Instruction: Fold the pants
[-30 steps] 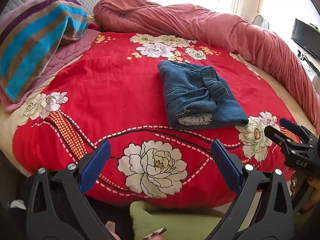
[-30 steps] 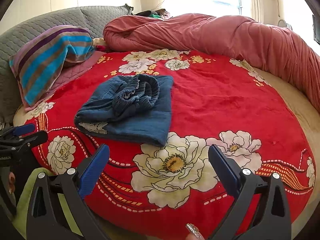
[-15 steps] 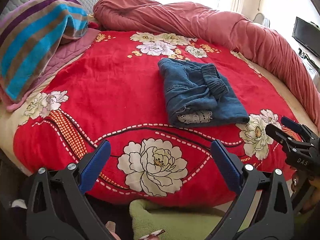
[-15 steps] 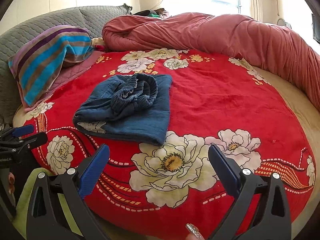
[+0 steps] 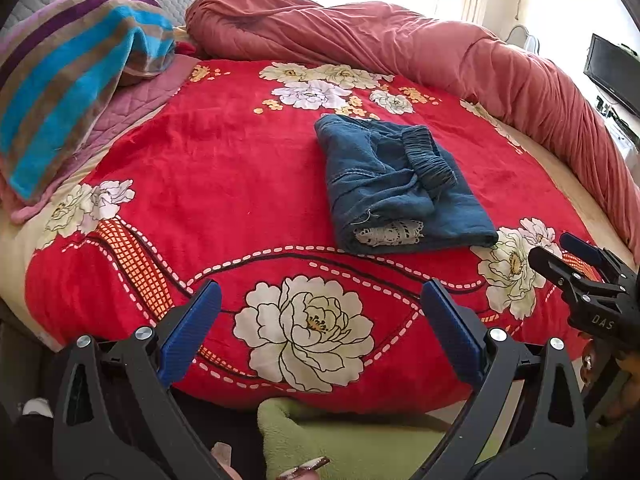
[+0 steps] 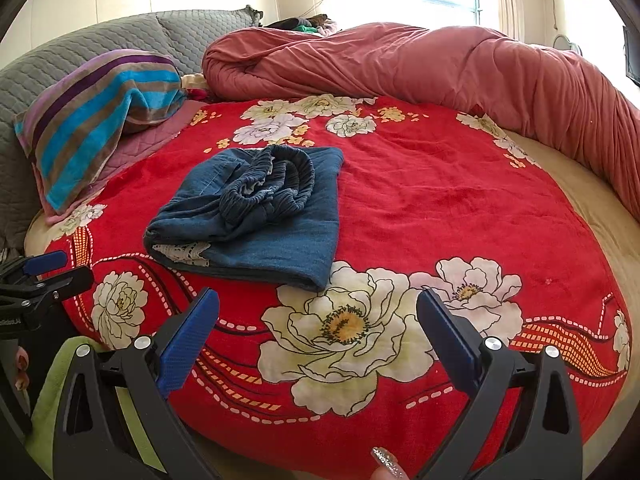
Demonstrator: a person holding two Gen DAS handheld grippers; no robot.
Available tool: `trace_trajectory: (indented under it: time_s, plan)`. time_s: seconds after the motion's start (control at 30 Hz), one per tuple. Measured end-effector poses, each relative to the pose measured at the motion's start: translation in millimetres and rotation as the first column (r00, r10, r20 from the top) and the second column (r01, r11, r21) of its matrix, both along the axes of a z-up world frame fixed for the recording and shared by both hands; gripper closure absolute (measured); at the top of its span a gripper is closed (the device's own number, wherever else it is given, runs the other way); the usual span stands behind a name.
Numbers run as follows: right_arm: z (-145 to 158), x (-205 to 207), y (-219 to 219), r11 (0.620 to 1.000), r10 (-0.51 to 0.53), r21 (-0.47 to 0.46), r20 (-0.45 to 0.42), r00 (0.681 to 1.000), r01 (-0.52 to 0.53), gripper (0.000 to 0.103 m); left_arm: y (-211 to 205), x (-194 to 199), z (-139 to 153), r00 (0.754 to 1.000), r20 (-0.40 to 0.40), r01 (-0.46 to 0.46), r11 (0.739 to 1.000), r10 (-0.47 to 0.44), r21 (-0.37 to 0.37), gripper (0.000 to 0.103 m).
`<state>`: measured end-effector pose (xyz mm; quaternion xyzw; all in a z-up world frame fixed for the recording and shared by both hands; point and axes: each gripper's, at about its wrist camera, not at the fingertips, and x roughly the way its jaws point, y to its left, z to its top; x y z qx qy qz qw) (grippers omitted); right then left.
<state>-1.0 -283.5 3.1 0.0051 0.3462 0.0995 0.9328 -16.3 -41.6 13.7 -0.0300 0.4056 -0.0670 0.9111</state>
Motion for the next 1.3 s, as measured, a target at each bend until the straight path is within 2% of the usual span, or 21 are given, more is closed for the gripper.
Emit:
trace_trajectory:
  time_s: [1.3]
  plan:
    - [-4.1,0.8,-3.6,1.0,-0.014,-0.014,-0.008,1.0,0.014,0.005,-1.0,-4.3,-5.7,1.0,-0.015,0.003,1.0,-0.003,-0.013,0.01]
